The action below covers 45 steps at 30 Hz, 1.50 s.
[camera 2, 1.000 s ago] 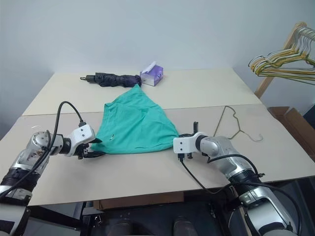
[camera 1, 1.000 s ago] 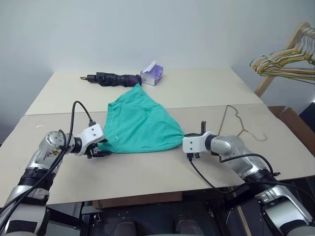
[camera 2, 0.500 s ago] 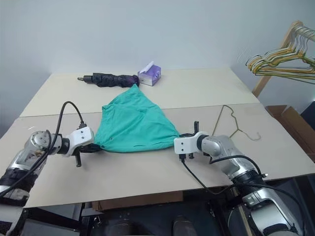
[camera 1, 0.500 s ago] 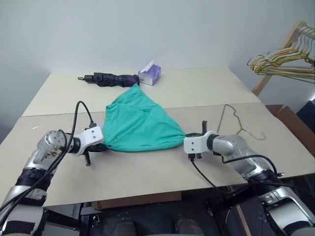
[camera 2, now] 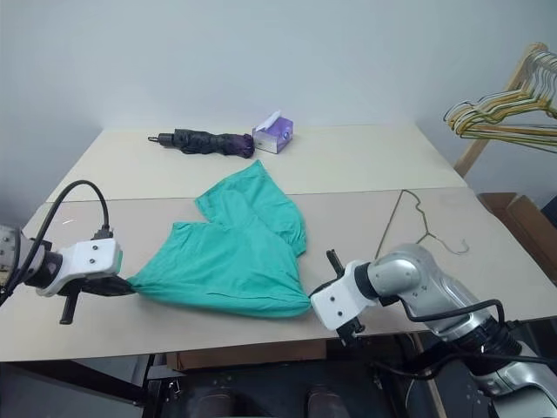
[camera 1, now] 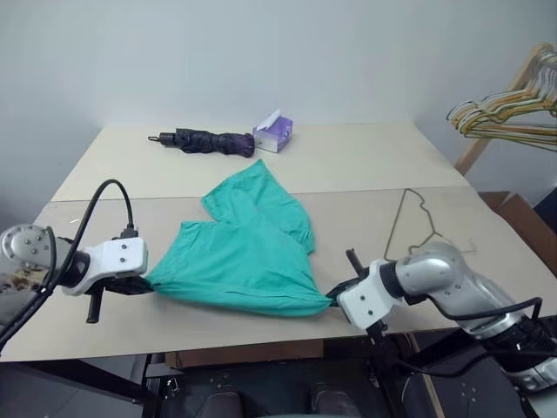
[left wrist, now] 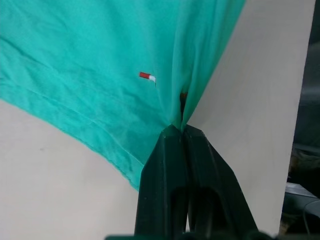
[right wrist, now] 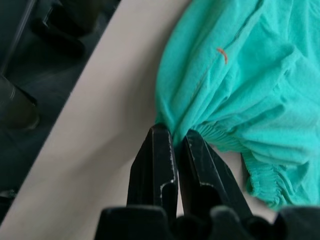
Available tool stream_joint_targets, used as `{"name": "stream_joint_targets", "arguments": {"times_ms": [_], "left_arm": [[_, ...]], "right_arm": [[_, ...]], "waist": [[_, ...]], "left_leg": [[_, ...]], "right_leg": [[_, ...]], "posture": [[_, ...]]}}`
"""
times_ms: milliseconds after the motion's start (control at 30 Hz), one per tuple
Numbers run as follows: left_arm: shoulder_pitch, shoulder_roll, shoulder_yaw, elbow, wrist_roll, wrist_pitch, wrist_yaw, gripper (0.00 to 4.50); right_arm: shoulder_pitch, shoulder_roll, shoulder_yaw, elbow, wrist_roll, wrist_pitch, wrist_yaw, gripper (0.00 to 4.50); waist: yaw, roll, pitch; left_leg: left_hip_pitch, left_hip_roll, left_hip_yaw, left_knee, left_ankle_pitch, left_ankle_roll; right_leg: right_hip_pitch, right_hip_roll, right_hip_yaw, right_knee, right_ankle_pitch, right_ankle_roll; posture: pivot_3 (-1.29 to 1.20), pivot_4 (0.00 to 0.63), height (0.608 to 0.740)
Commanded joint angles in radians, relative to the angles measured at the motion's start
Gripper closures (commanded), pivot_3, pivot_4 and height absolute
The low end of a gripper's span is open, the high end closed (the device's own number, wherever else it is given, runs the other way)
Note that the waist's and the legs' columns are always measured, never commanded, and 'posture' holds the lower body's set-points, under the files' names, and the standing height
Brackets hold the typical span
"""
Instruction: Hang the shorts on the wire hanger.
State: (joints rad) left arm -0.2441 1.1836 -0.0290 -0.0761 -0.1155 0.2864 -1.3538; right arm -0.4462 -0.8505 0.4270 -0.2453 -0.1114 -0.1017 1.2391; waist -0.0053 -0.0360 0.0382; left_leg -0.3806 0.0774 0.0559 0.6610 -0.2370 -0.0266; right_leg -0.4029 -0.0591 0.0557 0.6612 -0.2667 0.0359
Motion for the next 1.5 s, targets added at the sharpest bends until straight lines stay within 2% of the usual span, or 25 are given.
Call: {"name": "stream_joint_targets", "arguments": {"times_ms": [33,100,167,233,300,333,367,400,500,633,767,800,933,1033,1167,1333,1500], "left_arm": [[-0.281,-0.155,-0.040,0.150,0.110,-0.048,0.218,4.46],[-0.444,-0.241,-0.073,0.289,0.206,-0.062,0.365,4.46],[-0.697,-0.366,-0.052,0.510,0.298,-0.085,0.706,4.46],[-0.886,-0.447,0.011,0.663,0.309,-0.153,0.959,4.46],[-0.995,-0.483,0.103,0.718,0.242,-0.233,1.069,4.46],[-1.032,-0.487,0.145,0.723,0.207,-0.265,1.095,4.46],[-1.045,-0.477,0.169,0.713,0.187,-0.286,1.091,4.46],[-1.046,-0.464,0.179,0.701,0.174,-0.301,1.072,4.46],[-0.961,-0.400,0.179,0.606,0.118,-0.294,0.904,4.46],[-0.723,-0.300,0.172,0.424,0.022,-0.272,0.645,4.46],[-0.348,-0.142,0.131,0.224,-0.041,-0.236,0.335,4.46],[-0.249,-0.106,0.118,0.180,-0.046,-0.222,0.281,4.46],[0.024,-0.045,0.052,0.069,0.029,-0.159,0.238,4.46],[0.154,-0.015,0.017,-0.008,0.062,-0.120,0.207,4.46],[0.251,0.030,0.008,-0.074,0.098,-0.072,0.184,4.46],[0.351,0.102,0.054,-0.169,0.080,-0.014,0.132,4.46],[0.372,0.094,0.070,-0.216,0.063,0.000,0.137,4.46]], "right_arm": [[-0.227,0.102,-0.071,0.169,-0.006,0.161,-0.072,4.50],[-0.360,0.175,-0.077,0.318,-0.084,0.227,-0.191,4.50],[-0.572,0.248,-0.072,0.587,-0.252,0.256,-0.523,4.50],[-0.744,0.286,-0.073,0.809,-0.378,0.223,-0.859,4.50],[-0.851,0.309,-0.132,0.908,-0.386,0.192,-1.073,4.50],[-0.884,0.297,-0.137,0.925,-0.411,0.161,-1.160,4.50],[-0.894,0.286,-0.146,0.922,-0.417,0.126,-1.199,4.50],[-0.896,0.278,-0.149,0.918,-0.420,0.097,-1.222,4.50],[-0.831,0.258,-0.149,0.840,-0.411,0.051,-1.185,4.50],[-0.677,0.220,-0.089,0.726,-0.429,-0.061,-1.064,4.50],[-0.479,0.167,0.027,0.607,-0.436,-0.211,-0.855,4.50],[-0.437,0.145,0.070,0.588,-0.462,-0.279,-0.820,4.50],[-0.286,0.140,0.157,0.528,-0.460,-0.335,-0.654,4.50],[-0.226,0.136,0.181,0.498,-0.464,-0.368,-0.588,4.50],[-0.199,0.109,0.168,0.465,-0.481,-0.387,-0.541,4.50],[-0.176,0.058,0.154,0.423,-0.457,-0.403,-0.466,4.50],[-0.134,0.044,0.122,0.360,-0.367,-0.364,-0.372,4.50]], "waist": [[0.009,0.000,0.000],[0.017,-0.001,0.000],[0.020,-0.001,-0.001],[0.023,-0.003,0.000],[0.024,-0.003,0.000],[0.021,-0.004,-0.001],[0.019,-0.004,-0.001],[0.014,-0.002,-0.002],[-0.006,-0.002,-0.003],[-0.028,-0.002,-0.003],[-0.051,-0.001,-0.003],[-0.053,-0.001,-0.003],[-0.054,-0.001,-0.001],[-0.042,-0.001,-0.001],[-0.025,-0.001,-0.002],[-0.005,-0.002,-0.002],[0.002,-0.002,-0.002]], "left_leg": [[0.002,0.000,0.000,0.001,0.000,0.000],[0.004,0.000,-0.001,0.002,0.001,0.000],[0.000,0.000,-0.001,0.002,0.000,0.000],[-0.006,-0.001,-0.002,0.002,0.001,-0.001],[-0.022,-0.001,-0.002,0.002,0.004,-0.006],[-0.030,-0.001,-0.002,0.001,0.008,-0.014],[-0.037,-0.002,-0.002,-0.002,0.010,-0.018],[-0.037,-0.002,-0.002,-0.003,0.010,-0.019],[-0.033,-0.004,-0.002,-0.012,0.008,-0.019],[-0.031,-0.004,-0.002,-0.016,0.008,-0.019],[-0.031,-0.004,-0.003,-0.009,0.009,-0.019],[-0.028,-0.004,-0.002,-0.009,0.006,-0.013],[-0.016,-0.004,-0.002,-0.007,0.004,-0.009],[-0.007,-0.003,-0.002,-0.004,0.004,-0.009],[-0.005,-0.002,-0.002,-0.003,0.003,-0.008],[-0.007,-0.002,-0.001,-0.002,0.002,-0.006],[-0.006,-0.002,0.000,-0.002,0.002,-0.005]], "right_leg": [[0.002,0.000,0.000,0.001,0.000,0.000],[0.004,0.001,0.000,0.001,0.003,-0.003],[0.001,0.002,0.000,0.001,0.003,-0.003],[-0.004,0.001,-0.001,0.002,0.004,-0.004],[-0.023,-0.001,0.000,0.003,0.004,-0.004],[-0.030,-0.001,0.000,0.006,0.005,-0.004],[-0.039,-0.002,0.000,0.005,0.005,-0.004],[-0.039,-0.002,0.001,0.005,0.005,-0.004],[-0.039,-0.003,0.001,0.001,0.005,-0.003],[-0.035,-0.003,0.001,-0.005,0.004,-0.003],[-0.034,-0.002,0.001,0.000,0.004,-0.003],[-0.033,-0.002,0.004,0.001,0.004,-0.003],[-0.024,-0.001,0.004,0.003,0.003,-0.002],[-0.015,-0.001,0.004,0.004,0.004,-0.003],[-0.012,0.000,0.004,0.004,0.003,-0.003],[-0.014,0.000,0.004,0.003,0.003,-0.004],[-0.012,0.000,0.004,0.003,0.003,-0.004]], "posture": [[0.07,0.000,0.740],[0.08,0.000,0.740],[0.07,0.000,0.740],[0.07,0.000,0.740],[0.07,0.000,0.740],[0.06,0.000,0.740],[0.06,0.000,0.740],[0.06,0.000,0.740],[0.06,0.000,0.740],[0.07,0.000,0.740],[0.08,0.000,0.740],[0.09,0.000,0.740],[0.10,0.000,0.740],[0.10,0.000,0.740],[0.10,0.000,0.740],[0.09,0.000,0.740],[0.08,0.000,0.740]]}}
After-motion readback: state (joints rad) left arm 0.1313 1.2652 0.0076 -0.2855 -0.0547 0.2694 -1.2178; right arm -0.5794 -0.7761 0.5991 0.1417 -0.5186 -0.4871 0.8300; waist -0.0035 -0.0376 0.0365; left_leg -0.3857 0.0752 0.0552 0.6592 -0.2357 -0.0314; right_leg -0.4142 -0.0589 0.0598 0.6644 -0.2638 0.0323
